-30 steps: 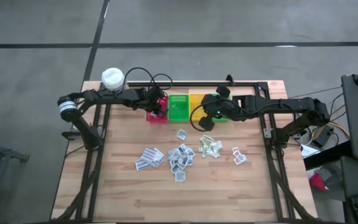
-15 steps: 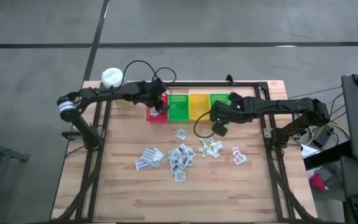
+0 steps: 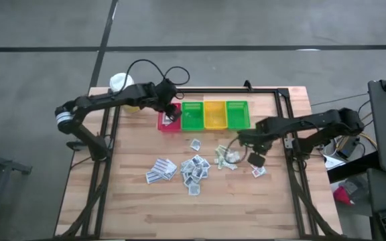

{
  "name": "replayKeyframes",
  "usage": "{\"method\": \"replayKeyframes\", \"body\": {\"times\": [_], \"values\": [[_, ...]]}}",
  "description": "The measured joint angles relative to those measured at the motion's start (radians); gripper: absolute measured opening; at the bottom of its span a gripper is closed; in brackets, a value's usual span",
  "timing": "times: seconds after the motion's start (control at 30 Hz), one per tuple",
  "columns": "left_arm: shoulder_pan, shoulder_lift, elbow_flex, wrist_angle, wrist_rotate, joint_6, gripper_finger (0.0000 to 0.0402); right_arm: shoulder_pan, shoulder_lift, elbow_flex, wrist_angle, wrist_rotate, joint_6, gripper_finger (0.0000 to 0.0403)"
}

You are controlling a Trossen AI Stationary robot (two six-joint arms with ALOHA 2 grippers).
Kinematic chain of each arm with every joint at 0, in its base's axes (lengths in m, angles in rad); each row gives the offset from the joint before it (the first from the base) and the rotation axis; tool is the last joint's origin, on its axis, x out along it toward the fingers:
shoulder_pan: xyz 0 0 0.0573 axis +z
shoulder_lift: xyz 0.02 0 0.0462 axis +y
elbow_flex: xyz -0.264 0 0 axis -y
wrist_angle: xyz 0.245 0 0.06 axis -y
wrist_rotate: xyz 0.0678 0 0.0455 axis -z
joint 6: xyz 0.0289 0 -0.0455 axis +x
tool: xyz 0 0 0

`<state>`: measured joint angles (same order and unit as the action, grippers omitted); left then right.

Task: Pick & Place First Aid Supplies
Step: Put the ointment pack into the red bin

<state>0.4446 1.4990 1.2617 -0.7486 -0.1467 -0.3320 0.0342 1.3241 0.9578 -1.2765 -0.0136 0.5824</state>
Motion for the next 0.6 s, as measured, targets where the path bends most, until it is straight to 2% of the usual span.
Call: {"method": "replayKeyframes", "body": {"times": [0.23,0.43,0.6], "values": [[-0.015,-0.135,-0.072,0.224,0.040,0.067,0.0170,0.075,-0.186,-0.139,0.085,-0.044,0.158,0.0008],[-0.023,-0.245,-0.204,0.515,0.148,0.098,0.0170,0.125,-0.333,-0.254,0.227,-0.049,0.256,0.0008],[-0.024,-0.314,-0.304,0.630,0.172,0.086,0.0170,0.139,-0.402,-0.309,0.271,-0.059,0.313,0.0014]]}}
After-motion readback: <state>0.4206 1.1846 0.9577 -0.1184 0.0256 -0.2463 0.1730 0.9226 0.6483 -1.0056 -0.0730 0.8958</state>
